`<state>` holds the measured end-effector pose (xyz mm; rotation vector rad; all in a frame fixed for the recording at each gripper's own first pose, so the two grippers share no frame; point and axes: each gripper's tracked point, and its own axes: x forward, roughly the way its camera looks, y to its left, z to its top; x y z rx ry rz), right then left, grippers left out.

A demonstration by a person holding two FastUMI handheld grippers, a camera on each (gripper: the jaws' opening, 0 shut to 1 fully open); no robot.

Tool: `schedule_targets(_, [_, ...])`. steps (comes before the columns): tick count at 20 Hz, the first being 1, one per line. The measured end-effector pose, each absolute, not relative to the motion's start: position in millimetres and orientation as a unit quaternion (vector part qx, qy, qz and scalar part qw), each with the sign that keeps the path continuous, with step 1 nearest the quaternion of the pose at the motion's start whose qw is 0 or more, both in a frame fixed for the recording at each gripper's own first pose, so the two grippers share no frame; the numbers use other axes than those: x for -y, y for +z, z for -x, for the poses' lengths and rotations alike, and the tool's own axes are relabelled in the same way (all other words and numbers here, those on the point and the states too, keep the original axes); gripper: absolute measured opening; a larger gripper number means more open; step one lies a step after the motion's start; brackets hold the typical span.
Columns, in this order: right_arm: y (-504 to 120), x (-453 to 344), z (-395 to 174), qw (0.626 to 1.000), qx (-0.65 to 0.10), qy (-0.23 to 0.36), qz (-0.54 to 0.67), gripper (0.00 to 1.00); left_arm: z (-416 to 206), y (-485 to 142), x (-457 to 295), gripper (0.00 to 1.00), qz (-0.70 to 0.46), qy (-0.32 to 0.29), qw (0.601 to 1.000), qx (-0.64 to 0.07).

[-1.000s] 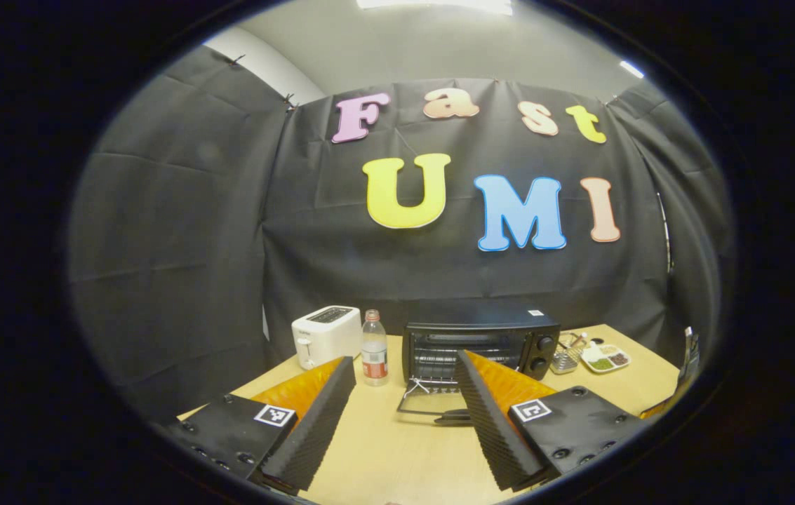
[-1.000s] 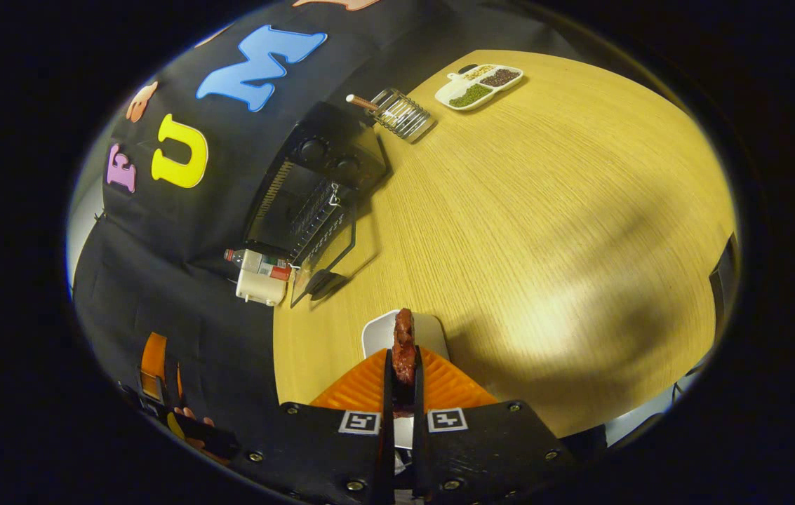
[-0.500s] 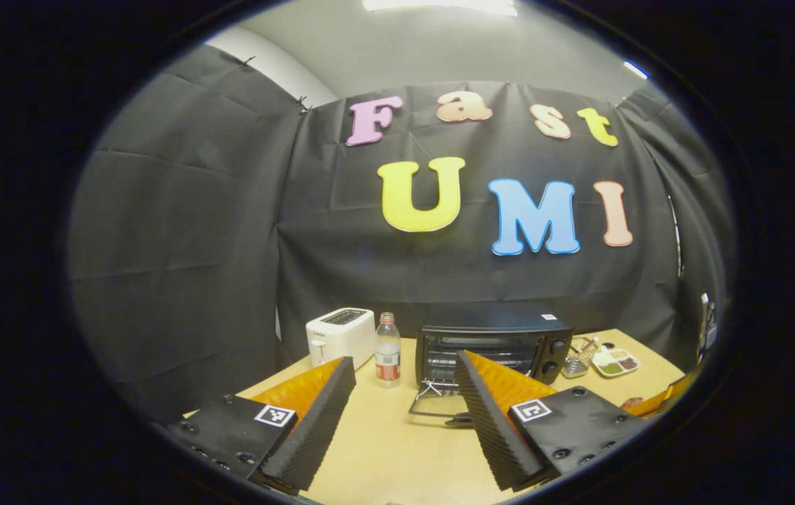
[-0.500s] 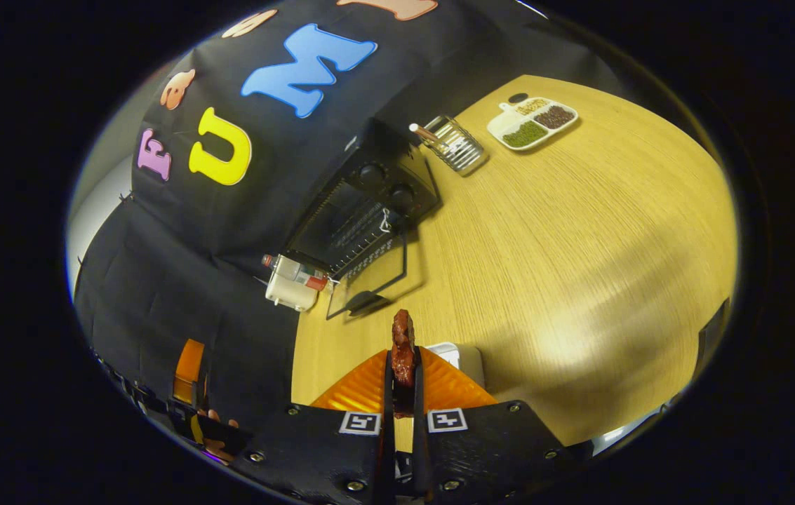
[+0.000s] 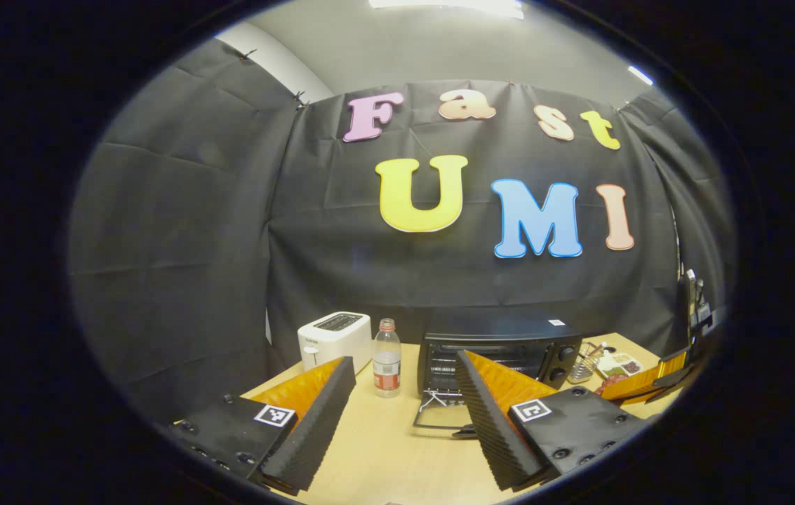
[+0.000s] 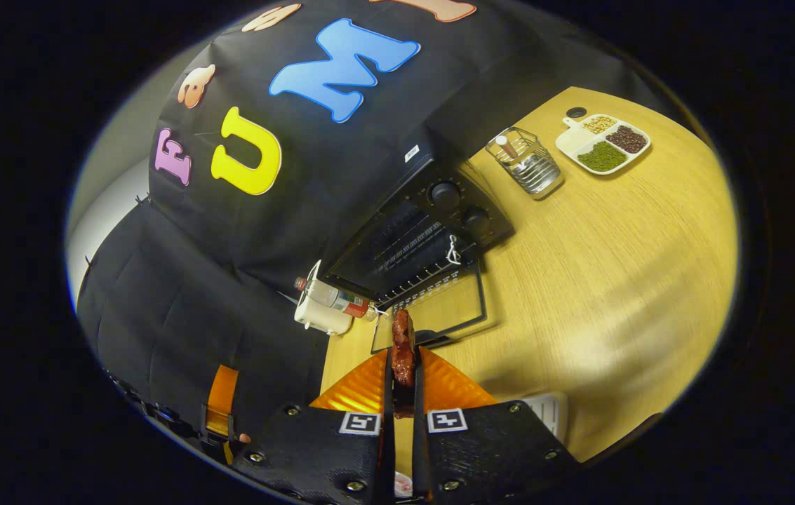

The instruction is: Open the electric oven with the left hand, put the food in, and close the electric oven.

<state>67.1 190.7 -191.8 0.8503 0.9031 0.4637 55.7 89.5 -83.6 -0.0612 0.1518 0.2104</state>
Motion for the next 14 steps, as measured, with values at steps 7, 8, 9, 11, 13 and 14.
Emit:
schedule_targets(7, [-195, -240, -120, 0.795, -0.391, 0.206, -0.415, 0.10, -74, -97, -130, 1.00, 0.031, 0.106, 0.991, -0.082])
schedule_targets(8, [-195, -244, -127, 0.798, -0.386, 0.203, -0.416, 0.10, -76, -99, -136, 1.00, 0.030, 0.107, 0.990, -0.083])
schedule_targets(9, [-197, -248, -135, 0.800, -0.380, 0.199, -0.419, 0.10, -79, -102, -143, 1.00, 0.029, 0.107, 0.990, -0.085])
schedule_targets(11, [-200, -257, -152, 0.804, -0.370, 0.192, -0.425, 0.10, -83, -106, -154, 0.96, 0.028, 0.111, 0.989, -0.090])
schedule_targets(13, [-205, -267, -168, 0.805, -0.365, 0.187, -0.429, 0.10, -82, -107, -163, 0.96, 0.028, 0.113, 0.989, -0.091])
schedule_targets(14, [-208, -271, -174, 0.805, -0.365, 0.185, -0.430, 0.10, -84, -110, -168, 0.96, 0.026, 0.116, 0.989, -0.094])
